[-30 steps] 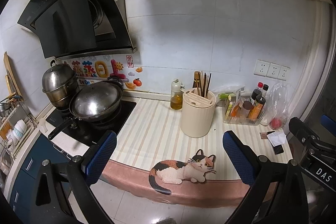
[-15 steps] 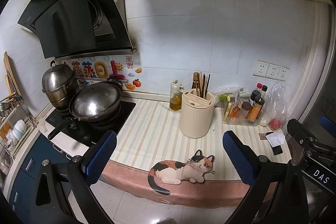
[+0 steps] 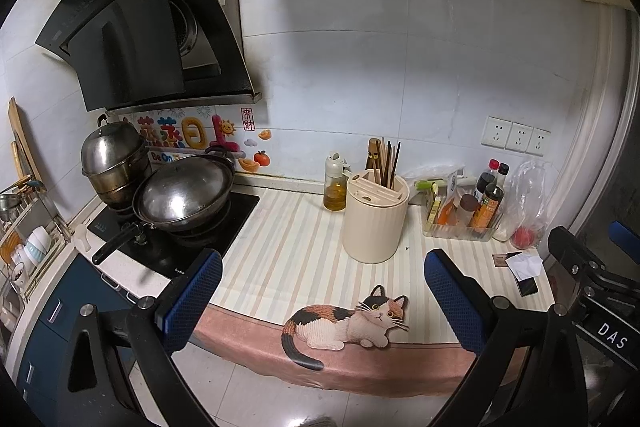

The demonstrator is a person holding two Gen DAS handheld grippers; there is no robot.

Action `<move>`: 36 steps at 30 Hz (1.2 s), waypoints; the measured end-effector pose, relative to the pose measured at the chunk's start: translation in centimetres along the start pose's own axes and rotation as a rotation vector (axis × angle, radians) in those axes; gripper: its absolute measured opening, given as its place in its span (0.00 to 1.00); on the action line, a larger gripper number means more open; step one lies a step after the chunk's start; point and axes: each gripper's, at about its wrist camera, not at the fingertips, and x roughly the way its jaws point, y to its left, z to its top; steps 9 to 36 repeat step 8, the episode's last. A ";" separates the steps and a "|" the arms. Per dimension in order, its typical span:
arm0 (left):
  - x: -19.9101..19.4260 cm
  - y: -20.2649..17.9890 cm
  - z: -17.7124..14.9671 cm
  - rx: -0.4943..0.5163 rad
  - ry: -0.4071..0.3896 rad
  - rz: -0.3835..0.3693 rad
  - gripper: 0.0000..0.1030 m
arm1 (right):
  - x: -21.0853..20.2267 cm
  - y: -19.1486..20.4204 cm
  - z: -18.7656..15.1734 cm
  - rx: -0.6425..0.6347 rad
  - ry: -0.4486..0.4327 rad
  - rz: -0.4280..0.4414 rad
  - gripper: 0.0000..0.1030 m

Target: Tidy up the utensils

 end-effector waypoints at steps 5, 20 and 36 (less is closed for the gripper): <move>0.0 0.0 0.0 -0.001 0.003 0.000 1.00 | 0.0 0.0 0.0 -0.001 0.001 0.002 1.00; -0.3 -0.4 -0.2 -0.005 0.004 -0.003 1.00 | 0.0 0.0 0.0 0.000 0.001 0.002 1.00; -0.3 -0.4 -0.2 -0.005 0.004 -0.003 1.00 | 0.0 0.0 0.0 0.000 0.001 0.002 1.00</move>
